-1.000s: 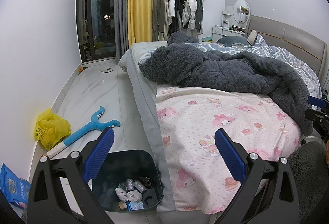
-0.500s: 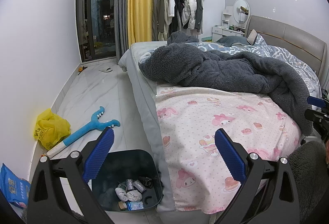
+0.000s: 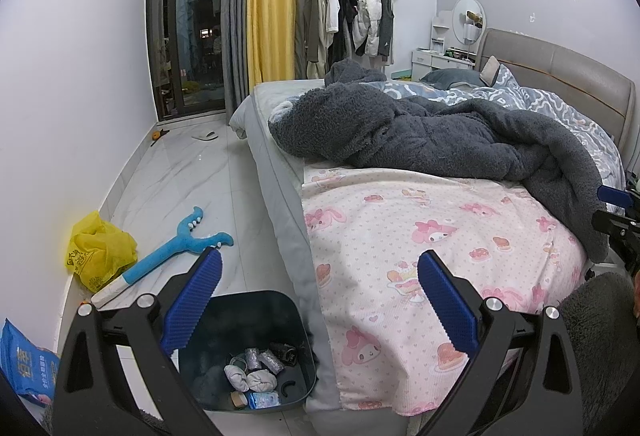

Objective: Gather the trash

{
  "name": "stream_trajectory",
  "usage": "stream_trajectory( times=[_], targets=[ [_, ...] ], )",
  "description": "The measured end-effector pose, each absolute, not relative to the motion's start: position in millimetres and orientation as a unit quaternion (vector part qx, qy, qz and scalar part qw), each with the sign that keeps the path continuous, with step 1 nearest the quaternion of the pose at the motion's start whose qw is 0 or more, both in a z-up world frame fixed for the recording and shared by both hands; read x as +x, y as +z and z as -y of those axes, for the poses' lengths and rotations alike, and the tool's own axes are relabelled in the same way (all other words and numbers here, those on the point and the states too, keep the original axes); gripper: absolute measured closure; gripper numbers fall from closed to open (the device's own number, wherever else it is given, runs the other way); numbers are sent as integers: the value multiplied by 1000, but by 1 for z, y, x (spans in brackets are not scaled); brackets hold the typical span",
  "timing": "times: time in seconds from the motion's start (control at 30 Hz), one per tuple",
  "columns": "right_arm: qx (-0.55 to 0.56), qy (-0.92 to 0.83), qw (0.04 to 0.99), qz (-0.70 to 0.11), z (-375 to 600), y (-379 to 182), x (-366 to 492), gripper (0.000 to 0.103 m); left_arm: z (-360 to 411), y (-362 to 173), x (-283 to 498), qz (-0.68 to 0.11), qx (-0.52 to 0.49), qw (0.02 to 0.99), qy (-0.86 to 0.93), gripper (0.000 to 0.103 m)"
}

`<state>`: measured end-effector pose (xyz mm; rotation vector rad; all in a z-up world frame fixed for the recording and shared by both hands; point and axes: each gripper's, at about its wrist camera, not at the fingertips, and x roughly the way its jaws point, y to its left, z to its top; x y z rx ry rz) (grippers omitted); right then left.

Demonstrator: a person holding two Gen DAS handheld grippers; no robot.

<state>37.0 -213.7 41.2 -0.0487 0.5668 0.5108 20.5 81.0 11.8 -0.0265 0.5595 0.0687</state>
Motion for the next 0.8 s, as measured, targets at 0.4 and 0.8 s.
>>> stream_trajectory(
  times=[0.4,0.8],
  targets=[
    [-24,249,928,-277,214,41,37,3,-81,12,21,-277,-13,960,33,3],
    [-24,249,928,-277,214,41,37,3,-80,7,18,-279,-14,959,35,3]
  ],
)
